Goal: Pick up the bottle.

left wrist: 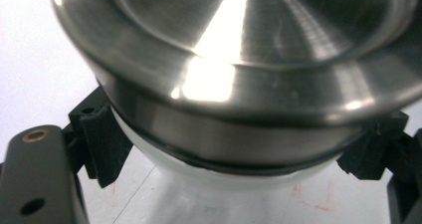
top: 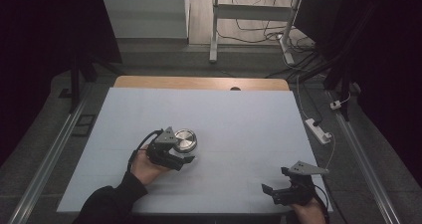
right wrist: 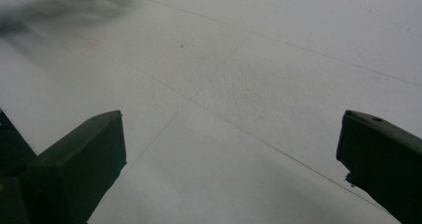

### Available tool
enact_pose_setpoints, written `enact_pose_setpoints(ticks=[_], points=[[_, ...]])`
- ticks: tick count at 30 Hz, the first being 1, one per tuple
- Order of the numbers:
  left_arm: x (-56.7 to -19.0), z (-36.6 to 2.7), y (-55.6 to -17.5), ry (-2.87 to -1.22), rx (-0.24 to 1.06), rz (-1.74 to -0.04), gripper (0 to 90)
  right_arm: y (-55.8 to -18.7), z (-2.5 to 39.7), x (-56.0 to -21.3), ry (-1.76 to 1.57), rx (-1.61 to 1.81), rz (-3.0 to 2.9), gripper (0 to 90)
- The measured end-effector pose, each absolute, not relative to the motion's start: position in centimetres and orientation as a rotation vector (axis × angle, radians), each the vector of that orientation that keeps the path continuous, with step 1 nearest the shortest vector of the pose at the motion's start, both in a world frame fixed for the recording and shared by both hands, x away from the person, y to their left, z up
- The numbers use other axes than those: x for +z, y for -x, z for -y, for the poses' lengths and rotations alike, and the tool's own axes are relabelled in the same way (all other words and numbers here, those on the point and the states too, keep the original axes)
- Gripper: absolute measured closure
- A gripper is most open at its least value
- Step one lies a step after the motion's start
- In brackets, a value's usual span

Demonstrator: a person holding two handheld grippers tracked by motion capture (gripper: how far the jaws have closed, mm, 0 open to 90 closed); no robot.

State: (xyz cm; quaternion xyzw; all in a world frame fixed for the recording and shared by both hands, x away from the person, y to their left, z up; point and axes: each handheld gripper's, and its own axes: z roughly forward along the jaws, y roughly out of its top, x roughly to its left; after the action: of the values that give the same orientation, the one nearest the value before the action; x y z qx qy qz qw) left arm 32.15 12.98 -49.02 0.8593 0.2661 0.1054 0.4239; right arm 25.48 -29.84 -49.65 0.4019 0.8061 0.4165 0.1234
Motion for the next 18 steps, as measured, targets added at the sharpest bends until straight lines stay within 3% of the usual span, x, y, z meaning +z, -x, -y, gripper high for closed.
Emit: enact_pose_setpoints(ticks=[18], points=[[-46.0,-11.5,-32.8,-2.18,0.255,-0.597,15.5,-25.5,29.9,-49.7,-1.176,1.224,-2.345,0.0]])
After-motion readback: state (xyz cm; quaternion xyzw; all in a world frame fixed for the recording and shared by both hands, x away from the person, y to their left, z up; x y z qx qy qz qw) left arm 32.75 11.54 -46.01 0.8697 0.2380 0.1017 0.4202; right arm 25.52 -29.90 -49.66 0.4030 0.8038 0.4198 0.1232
